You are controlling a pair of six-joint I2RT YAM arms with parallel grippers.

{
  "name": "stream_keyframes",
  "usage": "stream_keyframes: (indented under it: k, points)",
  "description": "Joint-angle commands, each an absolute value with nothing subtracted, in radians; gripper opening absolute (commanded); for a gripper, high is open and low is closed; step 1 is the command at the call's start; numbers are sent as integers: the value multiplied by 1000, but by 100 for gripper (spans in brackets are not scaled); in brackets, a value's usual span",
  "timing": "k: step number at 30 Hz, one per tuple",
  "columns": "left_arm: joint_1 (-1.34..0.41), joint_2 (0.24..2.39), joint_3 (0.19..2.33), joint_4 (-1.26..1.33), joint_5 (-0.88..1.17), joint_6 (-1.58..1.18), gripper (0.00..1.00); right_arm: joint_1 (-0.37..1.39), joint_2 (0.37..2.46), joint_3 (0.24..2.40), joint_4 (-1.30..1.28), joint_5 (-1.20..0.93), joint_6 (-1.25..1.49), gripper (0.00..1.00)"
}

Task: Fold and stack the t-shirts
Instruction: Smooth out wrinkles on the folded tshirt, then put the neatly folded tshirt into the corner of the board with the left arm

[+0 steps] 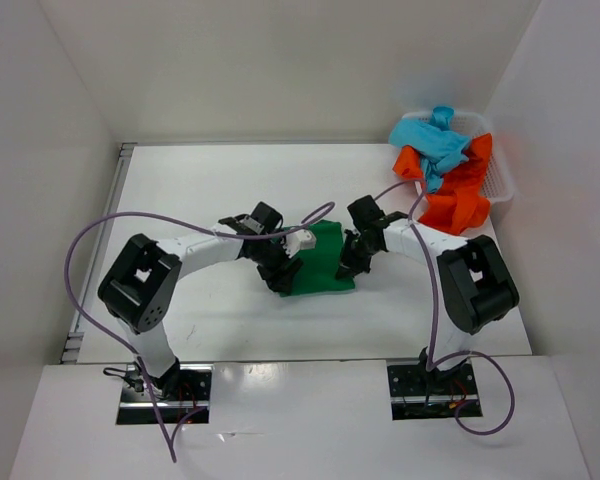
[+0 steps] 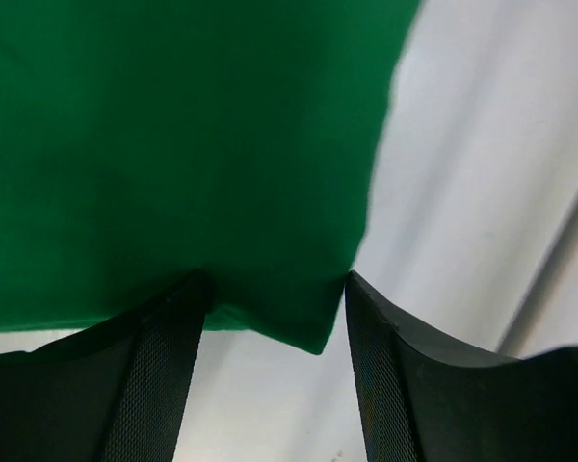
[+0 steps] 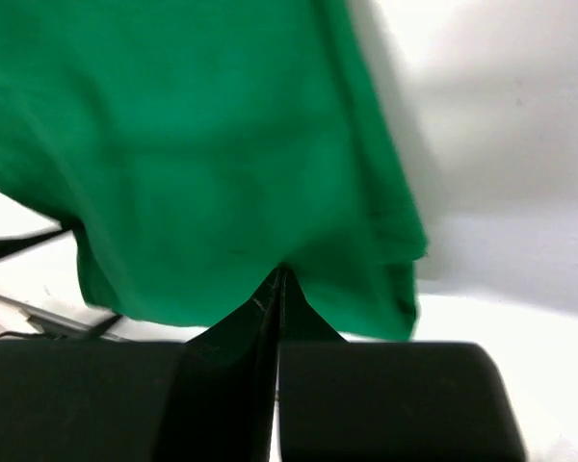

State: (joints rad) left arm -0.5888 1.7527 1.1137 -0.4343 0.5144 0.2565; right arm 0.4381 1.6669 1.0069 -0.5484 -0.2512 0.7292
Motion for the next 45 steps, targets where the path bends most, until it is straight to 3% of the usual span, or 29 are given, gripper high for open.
stream_keyframes:
  k: [1, 10, 14, 17, 19, 21, 24, 40, 45]
  points:
    - [-595, 1793, 1081, -368, 390, 253, 66, 453, 1686, 977, -494, -233, 759, 0]
    - [-640, 1790, 1042, -333, 189, 264, 66, 453, 1677, 976, -505, -209, 750, 0]
    - [-640, 1630, 1110, -443, 306, 317, 85, 453, 1628, 994, -514, -219, 750, 0]
    - [-574, 1606, 1206, -567, 446, 302, 93, 453, 1580, 1015, -525, -219, 750, 0]
    - [-490, 1606, 1206, -577, 503, 249, 96, 453, 1560, 1029, -538, -201, 750, 3]
    - [-444, 1606, 1174, -520, 515, 195, 100, 453, 1545, 1043, -563, -160, 750, 14]
    - [-371, 1663, 1152, -488, 493, 115, 100, 453, 1557, 1065, -587, -121, 750, 22]
    - [-299, 2022, 1243, -474, 797, -14, 100, 430, 1632, 1034, -542, -98, 793, 22]
    - [-310, 2092, 1284, -474, 784, -41, 100, 408, 1643, 1008, -499, -140, 813, 22]
